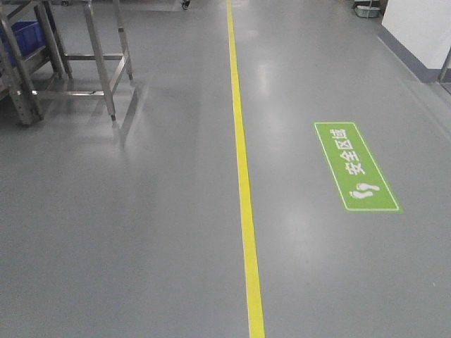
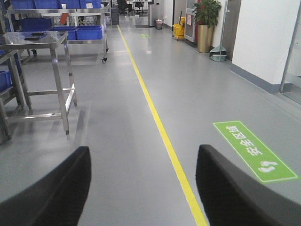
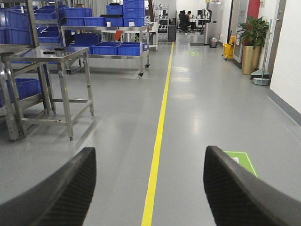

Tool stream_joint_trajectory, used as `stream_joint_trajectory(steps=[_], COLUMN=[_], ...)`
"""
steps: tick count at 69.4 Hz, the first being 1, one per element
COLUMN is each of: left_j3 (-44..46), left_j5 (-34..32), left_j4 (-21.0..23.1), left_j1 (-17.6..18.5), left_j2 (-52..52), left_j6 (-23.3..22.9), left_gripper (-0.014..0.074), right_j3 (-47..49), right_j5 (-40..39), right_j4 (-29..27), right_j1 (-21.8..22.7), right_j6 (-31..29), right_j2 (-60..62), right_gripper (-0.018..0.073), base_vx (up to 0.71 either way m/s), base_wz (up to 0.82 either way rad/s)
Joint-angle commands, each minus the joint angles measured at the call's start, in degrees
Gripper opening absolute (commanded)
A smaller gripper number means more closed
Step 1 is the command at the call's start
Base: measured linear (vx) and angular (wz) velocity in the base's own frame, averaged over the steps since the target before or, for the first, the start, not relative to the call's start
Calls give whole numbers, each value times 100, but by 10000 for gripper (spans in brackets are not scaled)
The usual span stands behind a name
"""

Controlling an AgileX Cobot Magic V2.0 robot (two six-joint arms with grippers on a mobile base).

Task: Move and align brake pads A on conveyor
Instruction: 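Drive along the yellow floor line past the green floor sign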

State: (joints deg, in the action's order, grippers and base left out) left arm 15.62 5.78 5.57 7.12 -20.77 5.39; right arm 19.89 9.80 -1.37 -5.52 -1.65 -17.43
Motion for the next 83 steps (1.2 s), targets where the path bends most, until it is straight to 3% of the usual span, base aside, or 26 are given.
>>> stream_joint_trajectory(steps=[1,83], left_j3=[145,145], left_j5=[-469,-469], left_j4=[14,14], left_j1=[27,27], left_j2=[-42,-42], left_j6=[3,3], left_gripper=[464,464], right_j3=[154,154], right_j5=[-423,-422], right_j4=[15,15], right_j1=[19,19], right_j6=[-14,-14], right_j2=[-64,-64], right_gripper=[463,463], base_vx=[64,66], base_wz=[-1,-3])
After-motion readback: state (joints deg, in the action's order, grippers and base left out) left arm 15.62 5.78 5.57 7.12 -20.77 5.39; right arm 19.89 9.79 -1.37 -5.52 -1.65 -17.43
